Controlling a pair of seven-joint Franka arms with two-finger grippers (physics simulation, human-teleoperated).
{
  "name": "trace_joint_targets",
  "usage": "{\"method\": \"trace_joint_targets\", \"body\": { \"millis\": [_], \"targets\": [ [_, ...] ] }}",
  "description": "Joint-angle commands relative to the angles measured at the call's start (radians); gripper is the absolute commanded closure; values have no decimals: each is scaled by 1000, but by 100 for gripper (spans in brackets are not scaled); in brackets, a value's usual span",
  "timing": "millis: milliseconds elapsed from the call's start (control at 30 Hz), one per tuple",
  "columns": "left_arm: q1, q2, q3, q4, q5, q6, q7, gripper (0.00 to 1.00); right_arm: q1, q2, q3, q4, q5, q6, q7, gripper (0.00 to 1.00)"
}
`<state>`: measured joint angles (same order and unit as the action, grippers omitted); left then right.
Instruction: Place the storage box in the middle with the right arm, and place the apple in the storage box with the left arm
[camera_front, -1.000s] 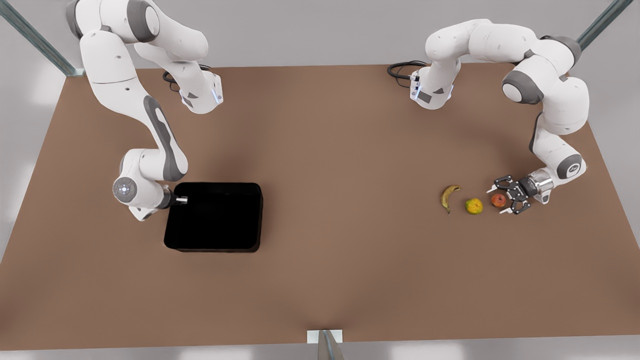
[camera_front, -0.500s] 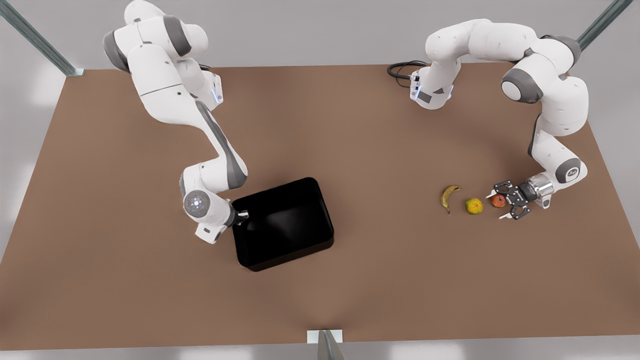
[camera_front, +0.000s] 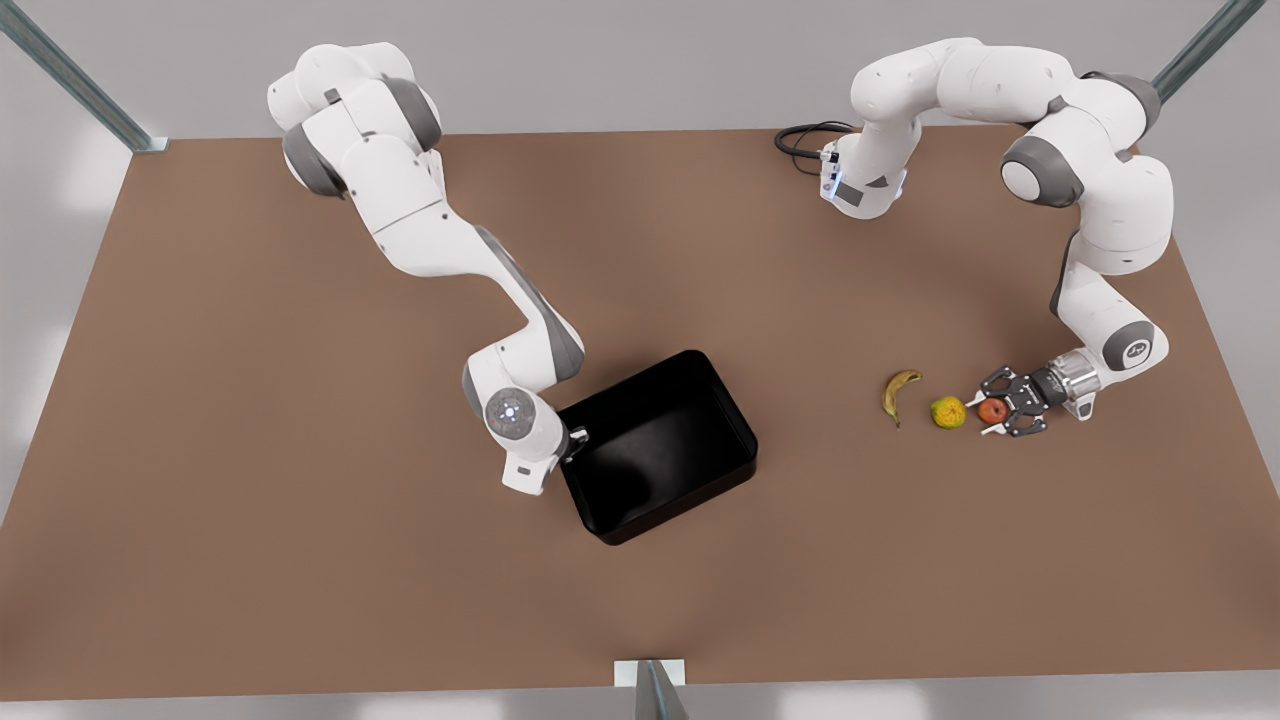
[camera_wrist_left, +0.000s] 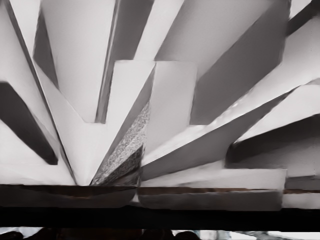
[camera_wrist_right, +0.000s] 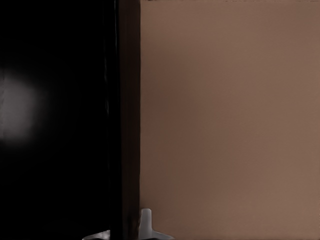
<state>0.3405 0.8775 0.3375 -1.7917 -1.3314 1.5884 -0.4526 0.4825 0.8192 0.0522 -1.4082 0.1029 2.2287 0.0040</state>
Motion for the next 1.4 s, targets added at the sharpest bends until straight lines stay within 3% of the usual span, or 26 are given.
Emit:
{"method": "trace_joint_targets", "body": {
  "millis": [0,33,267,333,400,500,600,633,700,800,867,1100,1367],
  "targets": [
    [0,0,0,0,0,-2,-1,75,-1,-2,0,2,0,0,-1,0],
    [0,0,2,1,0,-5,-5,79,-2,-2,0,3,0,0,-2,0],
    [0,-31,14,67,40,-28,-113,79,-21,-60,0,63,7,-40,-6,0],
    [-5,-86,8,106,148,-15,-143,79,-114,-257,0,54,49,-294,4,0],
    [-44,-147,-32,132,250,16,-221,79,-340,-465,-14,46,-114,-688,-47,0],
    [-127,-267,-181,124,383,159,-449,79,-482,-722,-64,35,-206,-842,-148,0],
    [-219,-325,-331,121,555,326,-721,79,-492,-724,-67,48,-215,-868,-144,0],
    [-236,-328,-448,130,685,410,-911,79,-489,-723,-64,48,-213,-879,-137,0],
    [-275,-321,-569,132,756,553,-1146,79,-489,-723,-64,48,-213,-879,-139,0],
    [-291,-239,-768,192,1028,712,-1555,79,-490,-721,-67,48,-213,-880,-147,0],
    [-310,-177,-839,239,1182,752,-1768,79,-489,-721,-81,48,-212,-880,-148,0],
    [-397,-127,-927,515,1281,650,-2171,79,-487,-719,-81,43,-209,-894,-144,0],
    [-454,-137,-923,515,1279,642,-2197,79,-487,-716,-81,45,-209,-891,-145,0]
  ]
}}
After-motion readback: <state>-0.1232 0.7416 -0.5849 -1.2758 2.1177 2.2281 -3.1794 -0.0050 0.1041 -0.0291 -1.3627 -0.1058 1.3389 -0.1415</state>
